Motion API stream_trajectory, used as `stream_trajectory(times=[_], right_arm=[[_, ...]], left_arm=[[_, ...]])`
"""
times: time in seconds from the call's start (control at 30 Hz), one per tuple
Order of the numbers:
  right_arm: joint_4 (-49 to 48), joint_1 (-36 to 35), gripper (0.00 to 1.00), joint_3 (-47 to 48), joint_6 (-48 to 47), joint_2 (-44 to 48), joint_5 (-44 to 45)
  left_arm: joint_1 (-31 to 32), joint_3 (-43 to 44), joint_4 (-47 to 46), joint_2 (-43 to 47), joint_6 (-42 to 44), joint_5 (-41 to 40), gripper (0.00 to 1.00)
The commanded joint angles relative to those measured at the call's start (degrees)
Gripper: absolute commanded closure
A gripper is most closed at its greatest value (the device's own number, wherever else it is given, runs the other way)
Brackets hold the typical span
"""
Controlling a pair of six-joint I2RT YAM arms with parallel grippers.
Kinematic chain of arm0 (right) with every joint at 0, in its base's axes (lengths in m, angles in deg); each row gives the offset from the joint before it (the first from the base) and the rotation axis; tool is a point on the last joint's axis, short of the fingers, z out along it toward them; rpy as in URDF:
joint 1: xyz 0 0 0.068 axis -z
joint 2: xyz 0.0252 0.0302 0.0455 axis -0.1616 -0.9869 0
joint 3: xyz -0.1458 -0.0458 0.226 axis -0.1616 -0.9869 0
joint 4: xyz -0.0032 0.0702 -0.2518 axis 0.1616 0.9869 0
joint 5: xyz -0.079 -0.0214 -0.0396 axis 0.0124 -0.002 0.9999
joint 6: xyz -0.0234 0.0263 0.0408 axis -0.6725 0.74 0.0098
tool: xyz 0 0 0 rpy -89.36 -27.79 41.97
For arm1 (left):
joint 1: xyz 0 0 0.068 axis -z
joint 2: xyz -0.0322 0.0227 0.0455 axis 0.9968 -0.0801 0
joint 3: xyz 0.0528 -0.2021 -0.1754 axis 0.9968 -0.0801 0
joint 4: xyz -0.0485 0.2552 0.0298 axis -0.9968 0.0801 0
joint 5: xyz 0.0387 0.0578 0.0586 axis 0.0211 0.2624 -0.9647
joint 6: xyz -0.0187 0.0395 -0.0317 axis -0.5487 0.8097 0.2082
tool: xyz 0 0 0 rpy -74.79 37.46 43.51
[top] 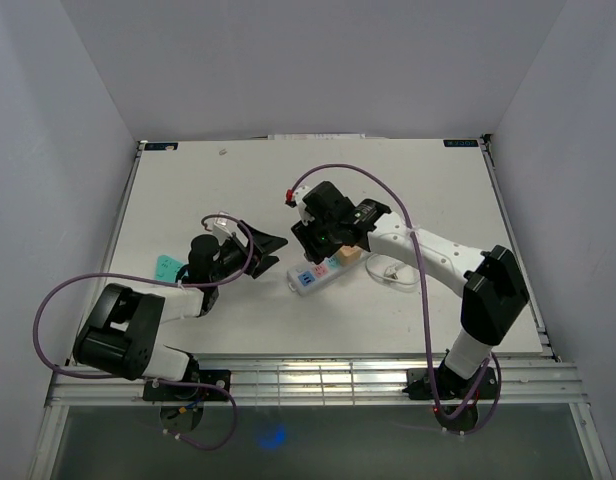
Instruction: Insert the plug
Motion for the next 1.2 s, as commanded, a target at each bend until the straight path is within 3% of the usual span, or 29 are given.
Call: stream_trajectory(times=[0.0,0.33,1.17], right_arm=[[8.84,0.36,0.92,5.89,-2.85,-1.52,-0.65],[16.14,0.63,0.92,10.56,-5.05,-9.70,-1.53],[15.26,1.42,0.92,13.02,-1.80,-13.92,-0.04]], left_arm=[[-0.05,1.78,0.92,-1.13,0.74,-0.08,0.04],[-0.14,1.70,0.92,-2.10,0.82,-0.96,0.05],[0.39,1.61,0.74,-2.80,0.65,-1.48,0.06]])
